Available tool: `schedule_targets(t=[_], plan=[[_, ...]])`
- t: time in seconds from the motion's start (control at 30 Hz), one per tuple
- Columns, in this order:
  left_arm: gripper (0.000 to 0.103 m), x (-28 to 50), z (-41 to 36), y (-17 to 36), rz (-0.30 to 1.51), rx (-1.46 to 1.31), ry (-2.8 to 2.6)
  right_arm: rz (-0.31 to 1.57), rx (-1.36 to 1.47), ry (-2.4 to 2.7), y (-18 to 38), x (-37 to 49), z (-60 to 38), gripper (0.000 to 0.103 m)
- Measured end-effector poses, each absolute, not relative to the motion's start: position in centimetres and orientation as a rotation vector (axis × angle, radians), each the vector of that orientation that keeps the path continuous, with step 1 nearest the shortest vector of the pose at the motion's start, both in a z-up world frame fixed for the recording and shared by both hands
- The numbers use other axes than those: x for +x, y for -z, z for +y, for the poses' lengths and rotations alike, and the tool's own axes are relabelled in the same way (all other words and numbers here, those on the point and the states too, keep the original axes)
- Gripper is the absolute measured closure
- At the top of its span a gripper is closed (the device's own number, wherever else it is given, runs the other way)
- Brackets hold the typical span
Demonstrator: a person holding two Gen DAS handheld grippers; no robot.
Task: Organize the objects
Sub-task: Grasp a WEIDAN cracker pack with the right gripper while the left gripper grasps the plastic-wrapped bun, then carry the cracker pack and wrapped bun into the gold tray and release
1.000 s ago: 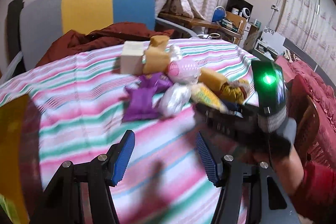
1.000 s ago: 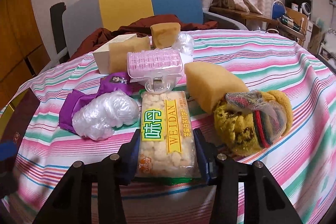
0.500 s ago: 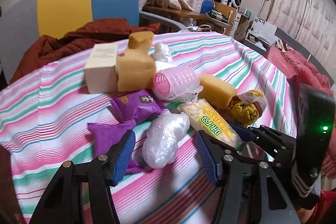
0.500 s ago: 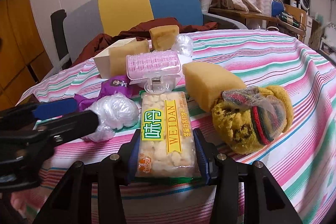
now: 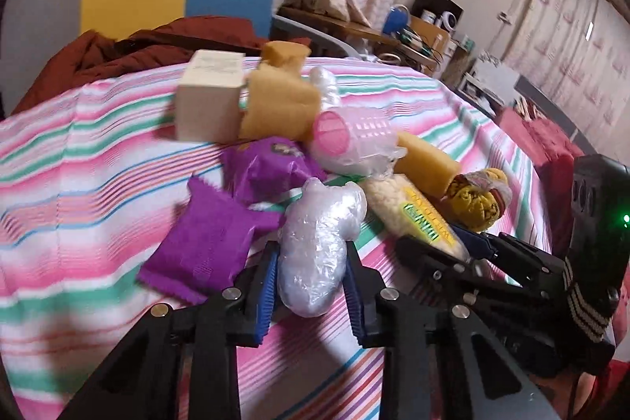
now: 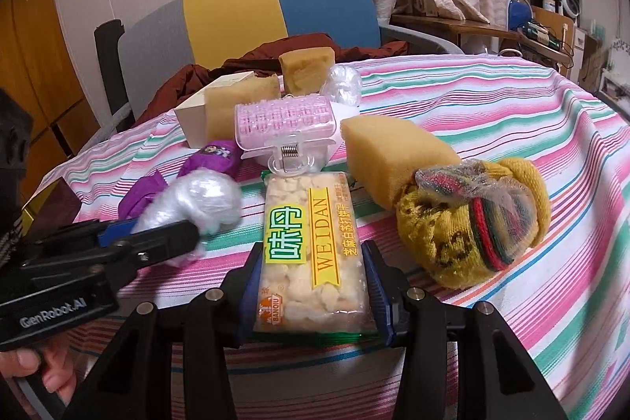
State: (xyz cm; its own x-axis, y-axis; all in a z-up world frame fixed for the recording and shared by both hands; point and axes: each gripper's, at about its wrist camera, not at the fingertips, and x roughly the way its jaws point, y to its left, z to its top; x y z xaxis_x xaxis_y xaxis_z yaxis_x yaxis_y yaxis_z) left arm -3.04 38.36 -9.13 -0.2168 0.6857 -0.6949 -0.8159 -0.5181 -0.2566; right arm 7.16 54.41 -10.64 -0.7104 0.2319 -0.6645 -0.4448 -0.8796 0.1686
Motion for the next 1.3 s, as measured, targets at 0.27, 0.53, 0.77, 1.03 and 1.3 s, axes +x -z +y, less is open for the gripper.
schedule_targets(t=[0.27, 0.53, 0.77, 1.03, 1.3], plan=[[0.073, -2.1, 33.7, 9.5, 0.094, -0.974, -1.924, 0.430, -0.941, -2.557, 10.6, 7.1, 54.1, 0.055], [0.073, -0.9, 30.3, 9.9, 0.007, -0.980, -1.933, 0.389, -0.951, -2.541, 10.5, 6.9, 53.8, 0.055], [0.073, 0.4, 28.7, 10.3, 0.004, -0.950, -1.943, 0.370, -0.969, -2.540, 10.2, 7.6, 52.2, 0.055], [0.072, 0.5, 27.2, 10.6, -0.007, -0.993, -1.948, 0.533, -1.012, -2.560, 9.4, 8.3, 49.8, 0.055], [0.073, 2.5, 23.7, 9.8, -0.092, -1.011, -1.914, 0.665, -1.054, -2.602, 8.9, 8.5, 46.7, 0.056]])
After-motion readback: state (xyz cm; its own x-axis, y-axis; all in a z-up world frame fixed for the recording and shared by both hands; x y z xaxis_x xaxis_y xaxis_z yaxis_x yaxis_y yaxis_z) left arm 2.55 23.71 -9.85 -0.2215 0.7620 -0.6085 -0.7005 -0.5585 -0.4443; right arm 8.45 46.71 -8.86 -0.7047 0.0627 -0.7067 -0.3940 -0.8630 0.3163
